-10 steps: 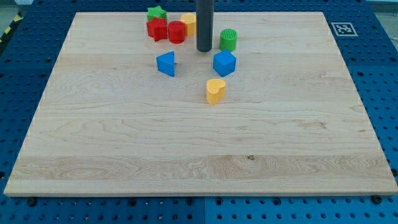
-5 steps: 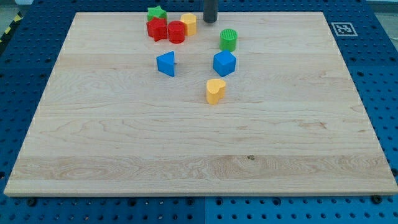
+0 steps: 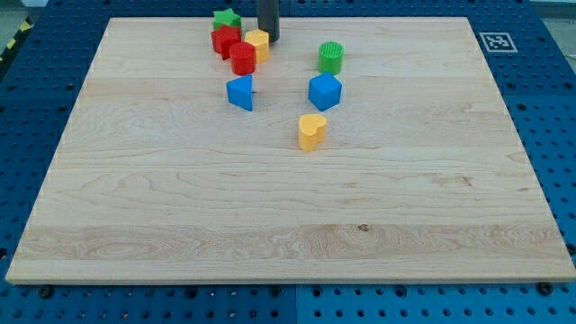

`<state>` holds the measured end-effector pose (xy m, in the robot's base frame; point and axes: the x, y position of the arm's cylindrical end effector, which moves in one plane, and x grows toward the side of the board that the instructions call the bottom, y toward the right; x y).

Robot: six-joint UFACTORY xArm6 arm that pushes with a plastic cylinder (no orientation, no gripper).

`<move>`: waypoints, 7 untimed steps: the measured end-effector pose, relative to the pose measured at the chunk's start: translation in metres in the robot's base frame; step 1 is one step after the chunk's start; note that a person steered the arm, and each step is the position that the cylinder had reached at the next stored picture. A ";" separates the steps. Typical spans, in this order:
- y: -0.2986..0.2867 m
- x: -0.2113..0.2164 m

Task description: Move the yellow hexagon into the red star

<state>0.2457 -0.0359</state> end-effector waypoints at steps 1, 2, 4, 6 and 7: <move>-0.017 0.008; -0.026 0.009; -0.029 0.009; 0.011 0.009; 0.017 0.022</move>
